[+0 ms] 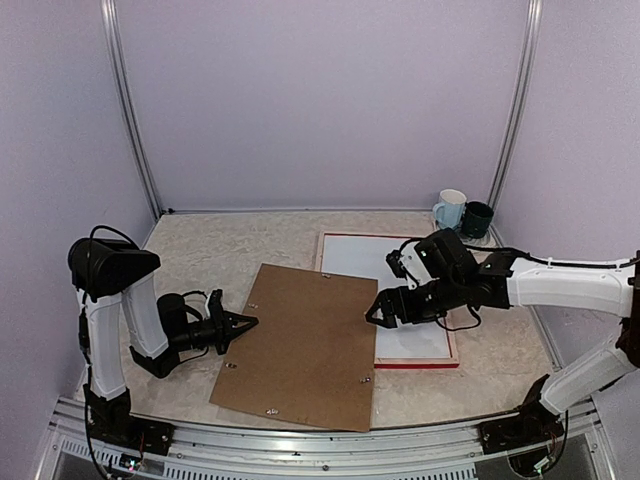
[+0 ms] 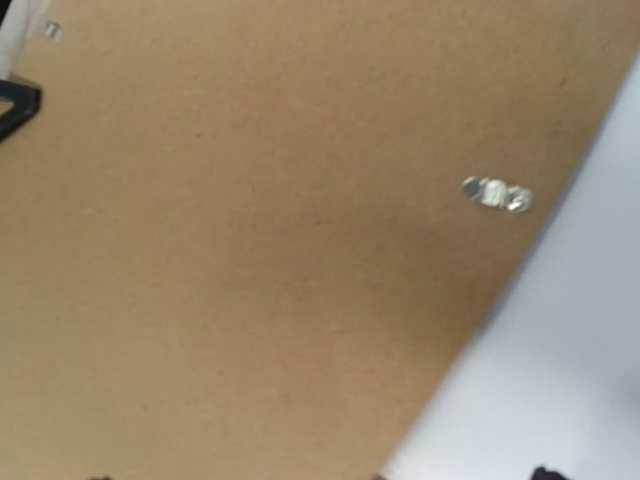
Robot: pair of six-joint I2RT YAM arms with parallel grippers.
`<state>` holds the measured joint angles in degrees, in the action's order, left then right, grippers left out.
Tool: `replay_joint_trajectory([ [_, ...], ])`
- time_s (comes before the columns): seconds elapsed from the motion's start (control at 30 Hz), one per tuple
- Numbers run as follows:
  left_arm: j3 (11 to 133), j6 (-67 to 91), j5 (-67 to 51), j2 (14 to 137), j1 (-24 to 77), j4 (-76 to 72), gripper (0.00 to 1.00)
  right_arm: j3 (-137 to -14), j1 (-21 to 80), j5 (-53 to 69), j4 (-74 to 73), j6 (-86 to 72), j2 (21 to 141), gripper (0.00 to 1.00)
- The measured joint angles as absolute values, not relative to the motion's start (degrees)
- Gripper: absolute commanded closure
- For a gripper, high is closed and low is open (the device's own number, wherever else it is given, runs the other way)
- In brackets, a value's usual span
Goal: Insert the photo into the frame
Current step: Adjust the fastener on the backboard, then pick up the backboard from the frame body.
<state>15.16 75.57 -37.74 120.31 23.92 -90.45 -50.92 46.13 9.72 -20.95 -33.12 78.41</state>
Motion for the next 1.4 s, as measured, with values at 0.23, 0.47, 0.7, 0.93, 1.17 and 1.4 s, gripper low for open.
replay_joint_trajectory([
  [0.23,15.2,75.5,-37.7,120.3,23.9,-90.5,1.0,-45.5,43.4,17.7,-11.4,-39.2,81.3,0.16],
  [0.47,15.1,75.5,-37.5,120.2,24.1,-90.5,1.0,-39.6,41.4,22.6,-1.9,-46.1,85.5,0.18],
  [0.7,14.8,75.5,-37.0,120.0,24.4,-90.4,1.0,-38.0,41.1,26.2,6.9,-51.2,89.8,0.21],
  [0.93,14.7,75.5,-36.8,120.0,24.6,-90.4,1.0,-37.5,41.1,28.4,12.5,-55.7,93.3,0.2],
  [1.17,14.7,75.4,-36.8,119.9,24.6,-90.4,1.0,-37.4,41.1,30.0,15.7,-59.5,94.7,0.21],
  [1.4,14.6,75.4,-36.9,119.9,24.6,-90.4,1.0,-34.3,40.3,32.2,22.0,-63.0,95.0,0.39],
])
